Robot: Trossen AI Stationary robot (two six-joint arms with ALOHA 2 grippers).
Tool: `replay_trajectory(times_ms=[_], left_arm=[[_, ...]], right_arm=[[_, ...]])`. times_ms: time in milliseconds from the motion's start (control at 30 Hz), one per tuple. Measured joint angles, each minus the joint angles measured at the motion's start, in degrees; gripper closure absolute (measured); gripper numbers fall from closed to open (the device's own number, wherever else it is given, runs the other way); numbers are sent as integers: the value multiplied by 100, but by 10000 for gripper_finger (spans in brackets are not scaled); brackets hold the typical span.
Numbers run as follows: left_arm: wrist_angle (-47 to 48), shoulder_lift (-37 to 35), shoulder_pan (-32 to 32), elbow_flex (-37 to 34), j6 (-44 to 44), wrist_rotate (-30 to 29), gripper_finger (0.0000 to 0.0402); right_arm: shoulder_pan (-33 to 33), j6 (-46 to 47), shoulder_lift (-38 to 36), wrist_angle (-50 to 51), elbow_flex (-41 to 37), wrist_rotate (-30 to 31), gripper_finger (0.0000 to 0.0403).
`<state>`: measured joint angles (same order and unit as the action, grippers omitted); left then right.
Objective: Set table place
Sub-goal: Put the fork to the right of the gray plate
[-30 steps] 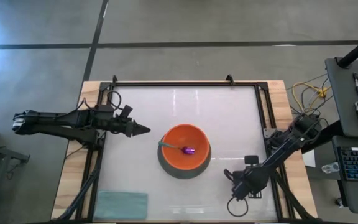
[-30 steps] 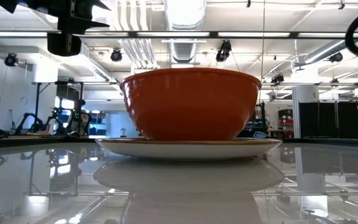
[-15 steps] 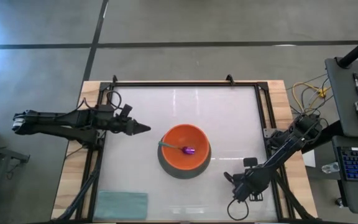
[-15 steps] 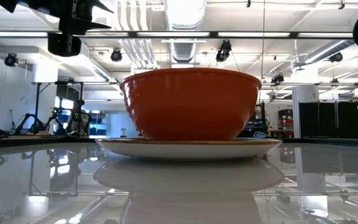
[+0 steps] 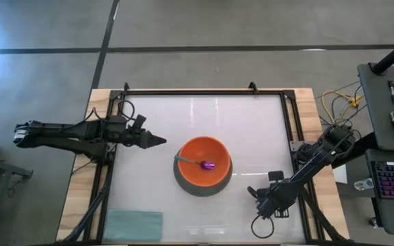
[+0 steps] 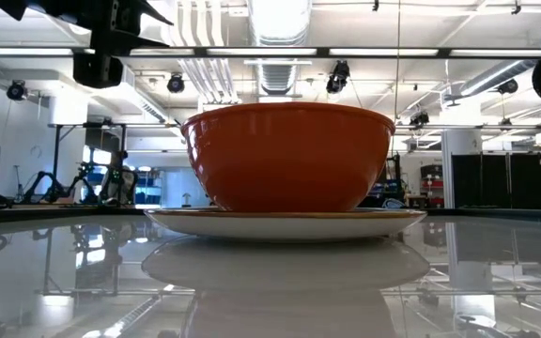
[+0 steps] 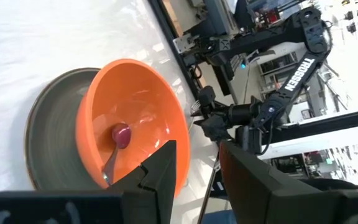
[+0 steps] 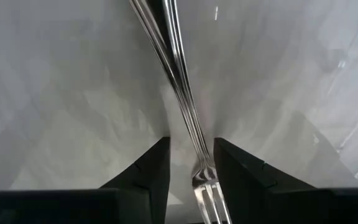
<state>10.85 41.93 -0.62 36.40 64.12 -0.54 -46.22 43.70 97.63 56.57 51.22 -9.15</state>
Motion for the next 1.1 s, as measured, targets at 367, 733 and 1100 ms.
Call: replay_trajectory(times_ms=[367,733,1100], left_arm=[[-12,96,0,8,9,2,294],[-490,308,0,28,130,2,294],[-633,581,8,43,160,4,294]], right_arm=[[-11,-285,6,-63,-70,225,355],[0,-2112,13,29,-94,729,388],[341,-5418,37,9,43,1337,389]])
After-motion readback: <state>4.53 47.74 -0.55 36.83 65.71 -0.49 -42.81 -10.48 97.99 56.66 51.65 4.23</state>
